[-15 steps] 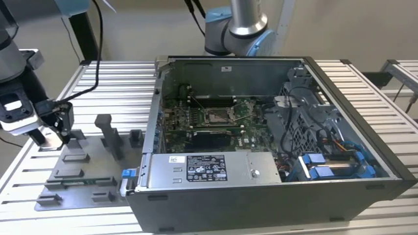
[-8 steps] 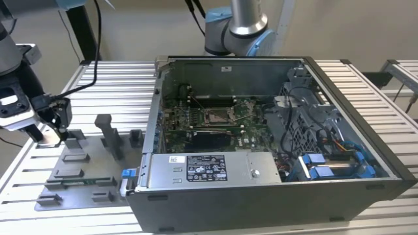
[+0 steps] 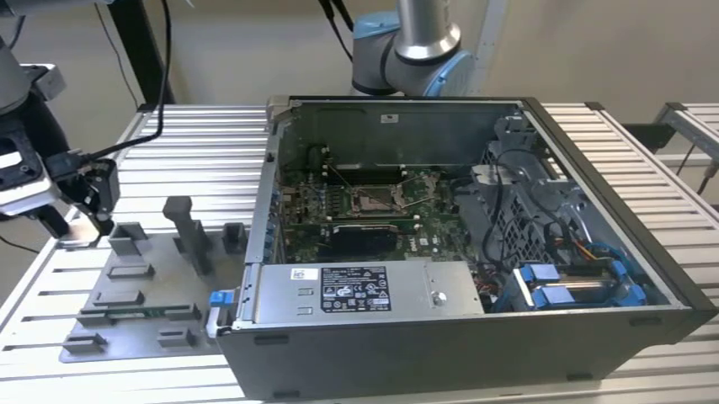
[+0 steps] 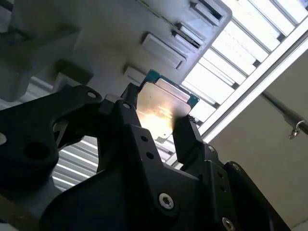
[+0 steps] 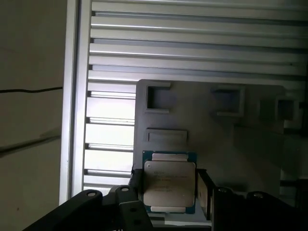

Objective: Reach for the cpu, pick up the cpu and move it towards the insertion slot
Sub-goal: 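Pick up the cpu and move it towards the insertion slot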

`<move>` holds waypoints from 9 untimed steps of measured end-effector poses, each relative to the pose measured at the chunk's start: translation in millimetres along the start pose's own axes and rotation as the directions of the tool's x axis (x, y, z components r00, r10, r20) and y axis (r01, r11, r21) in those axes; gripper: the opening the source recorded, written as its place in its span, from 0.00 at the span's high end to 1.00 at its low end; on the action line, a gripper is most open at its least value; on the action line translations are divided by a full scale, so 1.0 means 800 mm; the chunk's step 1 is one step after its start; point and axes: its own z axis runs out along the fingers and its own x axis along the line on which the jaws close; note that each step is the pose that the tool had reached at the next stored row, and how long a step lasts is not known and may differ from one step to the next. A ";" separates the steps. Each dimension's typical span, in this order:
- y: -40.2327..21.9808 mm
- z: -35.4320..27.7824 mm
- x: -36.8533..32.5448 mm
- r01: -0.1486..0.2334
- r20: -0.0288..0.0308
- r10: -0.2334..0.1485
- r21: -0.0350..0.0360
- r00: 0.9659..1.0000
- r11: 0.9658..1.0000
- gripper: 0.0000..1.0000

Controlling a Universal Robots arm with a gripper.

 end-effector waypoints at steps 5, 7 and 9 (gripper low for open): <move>0.0003 -0.0088 0.0000 0.000 -0.001 0.000 0.000 1.000 1.000 1.00; 0.0005 -0.0126 0.0000 0.000 -0.001 0.000 0.000 1.000 1.000 1.00; 0.0006 -0.0162 0.0001 0.000 -0.002 0.000 0.000 1.000 1.000 1.00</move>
